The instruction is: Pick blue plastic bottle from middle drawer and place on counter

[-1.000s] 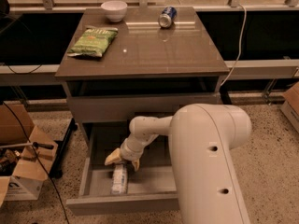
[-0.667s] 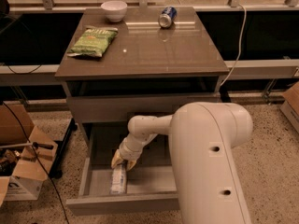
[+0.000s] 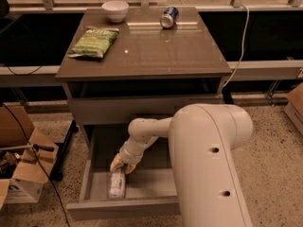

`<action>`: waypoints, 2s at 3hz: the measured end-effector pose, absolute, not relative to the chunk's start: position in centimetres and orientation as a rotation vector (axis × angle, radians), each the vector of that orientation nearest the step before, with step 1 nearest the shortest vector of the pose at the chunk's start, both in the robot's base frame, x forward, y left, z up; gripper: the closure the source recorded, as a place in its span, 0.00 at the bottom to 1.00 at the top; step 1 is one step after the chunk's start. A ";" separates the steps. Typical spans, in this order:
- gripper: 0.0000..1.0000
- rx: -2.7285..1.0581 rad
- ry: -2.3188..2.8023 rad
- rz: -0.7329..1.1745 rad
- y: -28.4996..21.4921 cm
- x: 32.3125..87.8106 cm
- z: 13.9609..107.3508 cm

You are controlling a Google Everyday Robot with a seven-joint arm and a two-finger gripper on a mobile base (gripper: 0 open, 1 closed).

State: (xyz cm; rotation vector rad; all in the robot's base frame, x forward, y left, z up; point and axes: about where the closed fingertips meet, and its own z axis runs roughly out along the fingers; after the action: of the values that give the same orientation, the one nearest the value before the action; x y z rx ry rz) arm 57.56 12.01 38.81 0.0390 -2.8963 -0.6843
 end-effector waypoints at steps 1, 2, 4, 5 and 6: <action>1.00 0.039 -2.896 -0.685 12.0 57.6 38.8; 1.00 -0.014 -2.924 -0.794 9.6 57.2 40.7; 1.00 0.093 -2.982 -1.275 7.0 53.8 49.7; 0.73 -0.011 -3.050 -1.392 -0.1 53.6 52.4; 0.50 -0.022 -3.061 -1.413 -1.5 54.4 52.7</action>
Offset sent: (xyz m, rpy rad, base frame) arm -0.0120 -0.1133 0.0914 0.2753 -0.1868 -0.2290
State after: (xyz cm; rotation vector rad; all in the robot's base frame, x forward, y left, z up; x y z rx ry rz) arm 54.39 -1.54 52.74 -0.0222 -3.0612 -1.4130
